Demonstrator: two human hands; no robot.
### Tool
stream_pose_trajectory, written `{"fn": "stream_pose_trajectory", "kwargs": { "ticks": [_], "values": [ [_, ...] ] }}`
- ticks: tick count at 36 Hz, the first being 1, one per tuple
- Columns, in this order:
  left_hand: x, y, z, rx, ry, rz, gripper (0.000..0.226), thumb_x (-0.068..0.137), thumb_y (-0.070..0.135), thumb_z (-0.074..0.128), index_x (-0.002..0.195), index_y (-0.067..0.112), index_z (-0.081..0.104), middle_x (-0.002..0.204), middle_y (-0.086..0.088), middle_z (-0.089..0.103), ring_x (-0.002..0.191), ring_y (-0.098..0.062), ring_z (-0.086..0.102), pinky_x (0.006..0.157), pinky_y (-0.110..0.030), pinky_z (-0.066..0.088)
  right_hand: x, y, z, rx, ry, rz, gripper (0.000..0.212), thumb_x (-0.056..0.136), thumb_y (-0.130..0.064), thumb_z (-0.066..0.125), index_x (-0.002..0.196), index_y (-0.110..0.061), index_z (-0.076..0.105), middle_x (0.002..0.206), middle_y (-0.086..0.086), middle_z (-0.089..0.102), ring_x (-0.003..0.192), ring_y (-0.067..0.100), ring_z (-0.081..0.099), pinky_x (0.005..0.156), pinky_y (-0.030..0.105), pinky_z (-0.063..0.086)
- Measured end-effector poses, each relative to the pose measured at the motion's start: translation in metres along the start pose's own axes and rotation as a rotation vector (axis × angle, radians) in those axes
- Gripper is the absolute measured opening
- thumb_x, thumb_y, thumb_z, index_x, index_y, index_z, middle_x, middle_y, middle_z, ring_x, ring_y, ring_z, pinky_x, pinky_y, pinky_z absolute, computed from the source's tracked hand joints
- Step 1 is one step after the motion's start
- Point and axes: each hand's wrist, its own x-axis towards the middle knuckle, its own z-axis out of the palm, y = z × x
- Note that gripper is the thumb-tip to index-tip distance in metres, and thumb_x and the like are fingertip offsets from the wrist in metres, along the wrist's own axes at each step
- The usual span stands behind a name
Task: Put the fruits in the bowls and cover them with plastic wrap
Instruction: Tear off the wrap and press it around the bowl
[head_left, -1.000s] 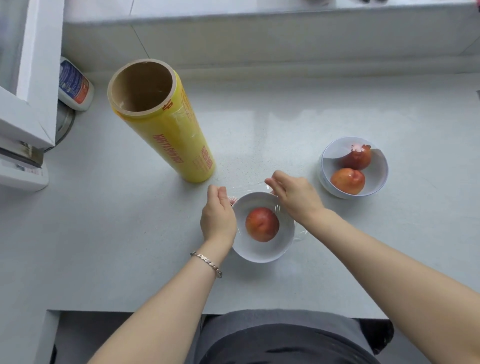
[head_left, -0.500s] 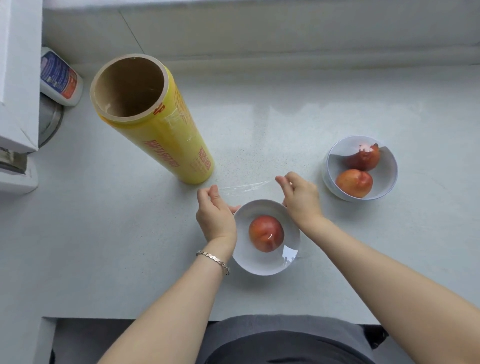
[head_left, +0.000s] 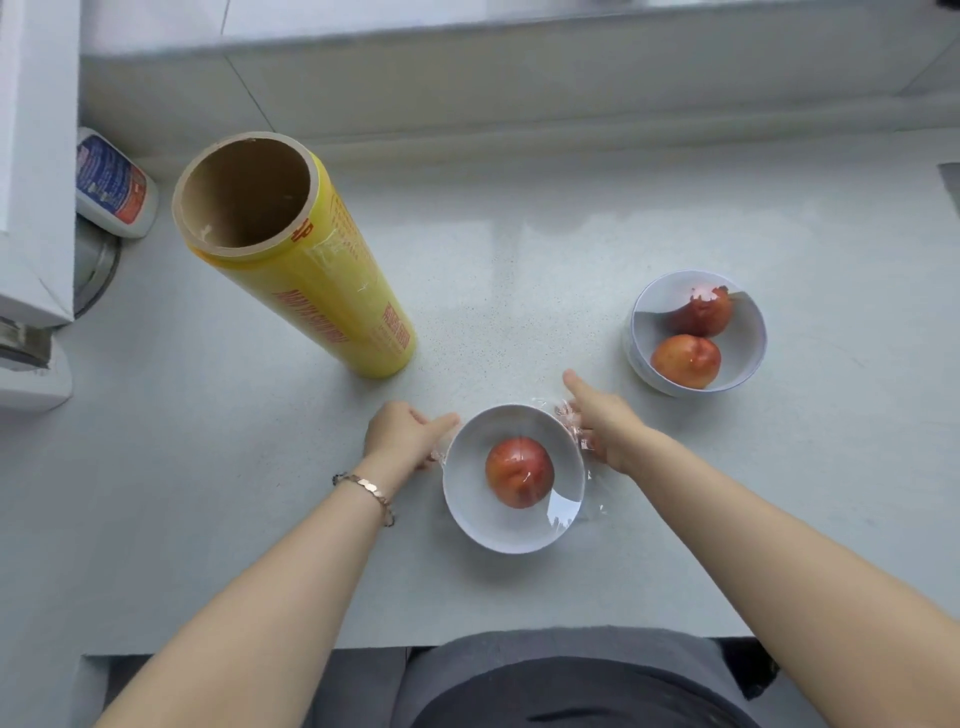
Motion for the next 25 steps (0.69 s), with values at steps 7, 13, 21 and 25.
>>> {"fn": "stream_pose_trajectory", "kwargs": {
  "ticks": [7, 13, 21, 25],
  "values": [
    [-0.032, -0.01, -0.011, 0.204, 0.262, 0.483, 0.03, 0.087, 0.014, 0.062, 0.115, 0.005, 0.057, 0.114, -0.013, 0.054, 0.099, -0.029, 0.057, 0.084, -0.03, 0.041, -0.026, 0.028, -0.023, -0.095, -0.14, -0.122, 0.031, 0.085, -0.045, 0.058, 0.083, -0.014, 0.061, 0.072, -0.002, 0.057, 0.059, 0.009, 0.052, 0.058, 0.017, 0.041],
    [-0.074, 0.001, 0.027, 0.635, -0.142, 0.766, 0.131, 0.057, 0.069, 0.07, 0.148, 0.013, -0.004, 0.157, -0.002, -0.013, 0.144, -0.018, -0.014, 0.117, -0.034, -0.006, -0.033, 0.04, -0.012, -0.13, -0.005, -0.366, 0.016, 0.082, -0.023, 0.068, 0.075, -0.015, 0.056, 0.068, -0.002, 0.055, 0.063, 0.011, 0.051, 0.06, 0.021, 0.04],
    [-0.072, -0.003, 0.047, 0.862, -0.009, 0.722, 0.144, 0.052, 0.077, 0.065, 0.138, 0.016, -0.034, 0.153, -0.004, -0.026, 0.139, -0.026, -0.028, 0.112, -0.047, -0.018, -0.041, 0.043, -0.017, 0.018, 0.031, -0.422, 0.022, 0.088, -0.019, 0.059, 0.068, -0.012, 0.053, 0.062, 0.001, 0.056, 0.064, 0.014, 0.052, 0.072, 0.027, 0.044],
    [-0.071, -0.001, 0.048, 0.865, -0.002, 0.726, 0.14, 0.052, 0.074, 0.066, 0.143, 0.02, -0.025, 0.153, -0.005, -0.02, 0.14, -0.028, -0.021, 0.113, -0.048, -0.015, -0.045, 0.044, -0.011, 0.049, 0.123, -0.515, 0.025, 0.093, -0.014, 0.049, 0.07, -0.015, 0.04, 0.054, 0.003, 0.049, 0.044, 0.008, 0.05, 0.06, 0.027, 0.044]
  ]
}}
